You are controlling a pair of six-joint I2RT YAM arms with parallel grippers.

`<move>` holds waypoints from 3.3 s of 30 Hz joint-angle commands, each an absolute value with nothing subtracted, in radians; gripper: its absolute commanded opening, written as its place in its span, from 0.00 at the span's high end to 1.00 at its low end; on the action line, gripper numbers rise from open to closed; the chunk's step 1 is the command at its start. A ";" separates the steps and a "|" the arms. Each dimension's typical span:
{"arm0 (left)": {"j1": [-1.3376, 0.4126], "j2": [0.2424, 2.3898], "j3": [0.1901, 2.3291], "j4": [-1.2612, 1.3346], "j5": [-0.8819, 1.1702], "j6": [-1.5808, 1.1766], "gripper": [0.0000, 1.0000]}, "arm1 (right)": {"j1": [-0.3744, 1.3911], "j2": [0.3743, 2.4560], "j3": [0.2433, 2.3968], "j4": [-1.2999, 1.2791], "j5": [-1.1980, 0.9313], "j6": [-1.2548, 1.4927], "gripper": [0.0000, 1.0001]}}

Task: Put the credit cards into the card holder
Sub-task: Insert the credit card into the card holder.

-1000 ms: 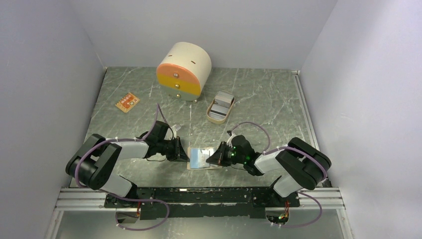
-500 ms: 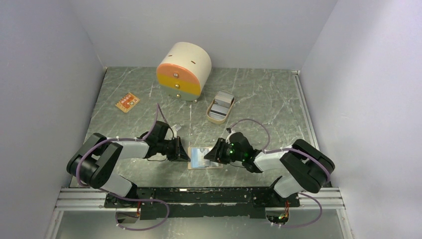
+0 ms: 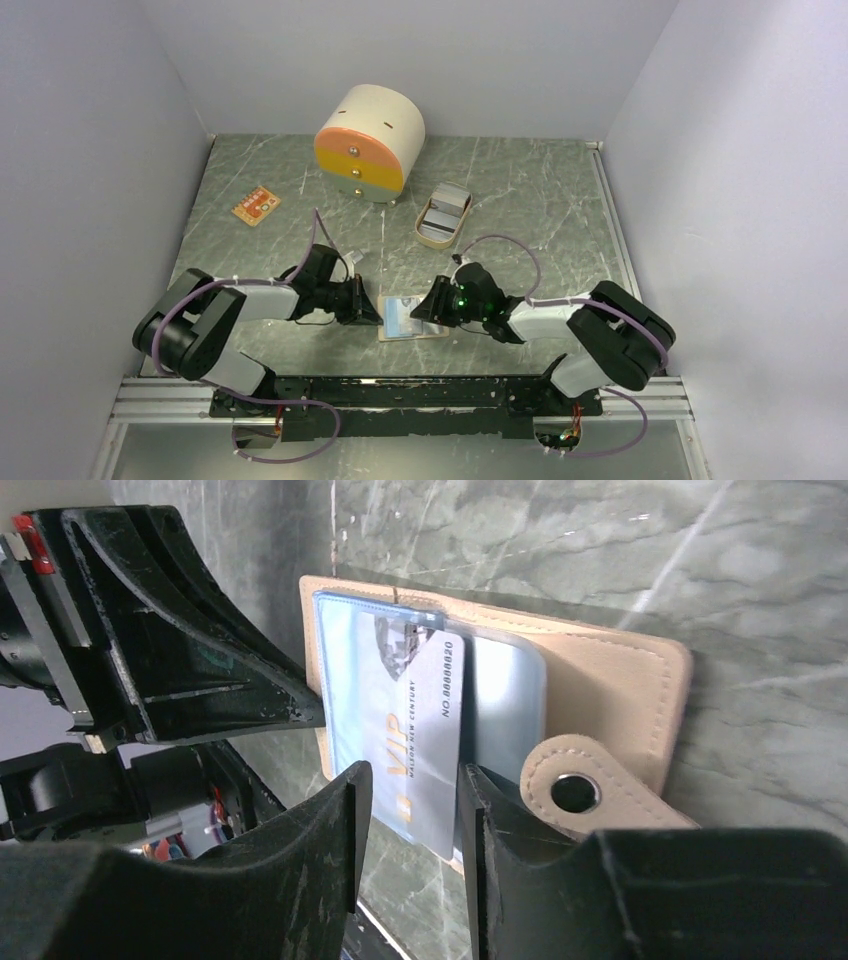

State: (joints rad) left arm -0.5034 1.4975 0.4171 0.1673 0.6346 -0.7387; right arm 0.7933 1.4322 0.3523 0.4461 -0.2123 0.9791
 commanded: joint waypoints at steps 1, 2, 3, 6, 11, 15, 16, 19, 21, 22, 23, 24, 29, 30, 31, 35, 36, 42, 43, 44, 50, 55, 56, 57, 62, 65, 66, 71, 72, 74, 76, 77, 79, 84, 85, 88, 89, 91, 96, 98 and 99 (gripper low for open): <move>-0.510 1.453 0.416 0.147 0.640 -0.742 0.91 | 0.824 1.485 0.401 0.468 -0.231 0.958 0.60; -0.510 1.448 0.417 0.139 0.636 -0.741 0.91 | 0.834 1.497 0.410 0.471 -0.236 0.955 0.61; -0.511 1.447 0.418 0.134 0.633 -0.742 0.91 | 0.839 1.508 0.417 0.478 -0.236 0.957 0.62; -0.511 1.448 0.422 0.122 0.633 -0.747 0.91 | 0.845 1.537 0.413 0.530 -0.256 0.975 0.63; -0.512 1.427 0.430 0.094 0.626 -0.745 0.91 | 0.860 1.560 0.426 0.546 -0.264 0.960 0.63; -0.512 1.410 0.444 0.060 0.617 -0.733 0.91 | 0.861 1.559 0.446 0.521 -0.244 0.893 0.57; -0.512 1.409 0.450 0.054 0.619 -0.729 0.91 | 0.861 1.558 0.452 0.511 -0.237 0.877 0.56; -0.511 1.406 0.456 0.039 0.618 -0.723 0.91 | 0.861 1.545 0.477 0.415 -0.185 0.858 0.54; -0.512 1.404 0.460 0.032 0.614 -0.718 0.91 | 0.861 1.525 0.486 0.368 -0.143 0.862 0.53; -0.512 1.403 0.460 0.028 0.611 -0.717 0.91 | 0.861 1.514 0.488 0.356 -0.127 0.865 0.53; -0.512 1.402 0.460 0.026 0.609 -0.716 0.91 | 0.862 1.506 0.489 0.341 -0.111 0.864 0.53; -0.512 1.401 0.461 0.026 0.608 -0.715 0.91 | 0.862 1.502 0.497 0.320 -0.102 0.862 0.53; -0.511 1.409 0.458 0.038 0.609 -0.719 0.91 | 0.863 1.520 0.532 0.293 -0.081 0.851 0.53; -0.512 1.412 0.457 0.042 0.610 -0.721 0.91 | 0.865 1.528 0.537 0.294 -0.080 0.851 0.53; -0.512 1.415 0.456 0.044 0.611 -0.722 0.91 | 0.864 1.534 0.540 0.300 -0.082 0.851 0.53; -0.512 1.421 0.459 0.048 0.611 -0.721 0.91 | 0.870 1.559 0.551 0.357 -0.111 0.850 0.54; -0.512 1.420 0.460 0.047 0.612 -0.722 0.91 | 0.874 1.568 0.558 0.364 -0.122 0.848 0.54; -0.512 1.413 0.461 0.052 0.621 -0.721 0.91 | 0.899 1.593 0.546 0.445 -0.176 0.856 0.55; -0.512 1.413 0.462 0.051 0.621 -0.721 0.91 | 0.900 1.595 0.543 0.453 -0.184 0.858 0.56; -0.512 1.414 0.461 0.049 0.621 -0.722 0.91 | 0.900 1.598 0.538 0.463 -0.189 0.859 0.56; -0.512 1.407 0.466 0.049 0.622 -0.721 0.91 | 0.904 1.595 0.517 0.539 -0.239 0.828 0.57; -0.512 1.409 0.466 0.033 0.609 -0.713 0.91 | 0.896 1.566 0.569 0.334 -0.129 0.800 0.57; -0.512 1.410 0.464 0.032 0.607 -0.711 0.91 | 0.889 1.554 0.565 0.325 -0.116 0.802 0.57; -0.511 1.410 0.460 0.033 0.606 -0.710 0.91 | 0.885 1.549 0.566 0.314 -0.105 0.800 0.58; -0.512 1.417 0.448 0.047 0.608 -0.704 0.91 | 0.872 1.567 0.580 0.342 -0.108 0.786 0.60; -0.512 1.419 0.452 0.048 0.615 -0.703 0.91 | 0.872 1.602 0.607 0.370 -0.139 0.770 0.59; -0.512 1.416 0.455 0.046 0.615 -0.702 0.91 | 0.873 1.612 0.612 0.375 -0.146 0.772 0.58; -0.512 1.415 0.465 0.039 0.605 -0.698 0.91 | 0.893 1.615 0.593 0.435 -0.194 0.807 0.59; -0.511 1.417 0.467 0.038 0.605 -0.697 0.91 | 0.896 1.609 0.589 0.436 -0.196 0.810 0.59; -0.512 1.417 0.471 0.038 0.605 -0.696 0.91 | 0.896 1.599 0.575 0.435 -0.195 0.806 0.61; -0.512 1.415 0.471 0.040 0.601 -0.699 0.91 | 0.897 1.595 0.565 0.438 -0.202 0.787 0.62; -0.512 1.412 0.472 0.039 0.601 -0.700 0.91 | 0.896 1.602 0.569 0.442 -0.225 0.770 0.64; -0.512 1.410 0.475 0.036 0.598 -0.700 0.91 | 0.897 1.618 0.590 0.411 -0.259 0.754 0.65; -0.512 1.386 0.486 -0.004 0.580 -0.692 0.91 | 0.899 1.592 0.578 0.360 -0.216 0.763 0.62; -0.512 1.377 0.490 -0.016 0.573 -0.688 0.91 | 0.899 1.583 0.583 0.332 -0.202 0.762 0.61; -0.511 1.349 0.502 -0.058 0.554 -0.680 0.91 | 0.898 1.540 0.573 0.305 -0.176 0.773 0.61; -0.512 1.338 0.505 -0.070 0.552 -0.678 0.91 | 0.898 1.524 0.567 0.302 -0.174 0.781 0.63; -0.512 1.319 0.511 -0.086 0.558 -0.677 0.91 | 0.898 1.495 0.560 0.298 -0.176 0.790 0.66; -0.512 1.313 0.519 -0.092 0.569 -0.678 0.91 | 0.895 1.502 0.526 0.392 -0.225 0.840 0.67; -0.512 1.311 0.526 -0.097 0.574 -0.683 0.91 | 0.896 1.518 0.521 0.406 -0.219 0.856 0.66; -0.512 1.303 0.531 -0.101 0.576 -0.685 0.91 | 0.895 1.517 0.510 0.416 -0.207 0.866 0.66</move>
State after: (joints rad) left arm -0.5064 1.3224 0.4965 -0.0776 0.5709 -0.6914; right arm 0.8921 1.5028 0.5411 0.3622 -0.2005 0.8204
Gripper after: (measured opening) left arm 0.096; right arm 0.333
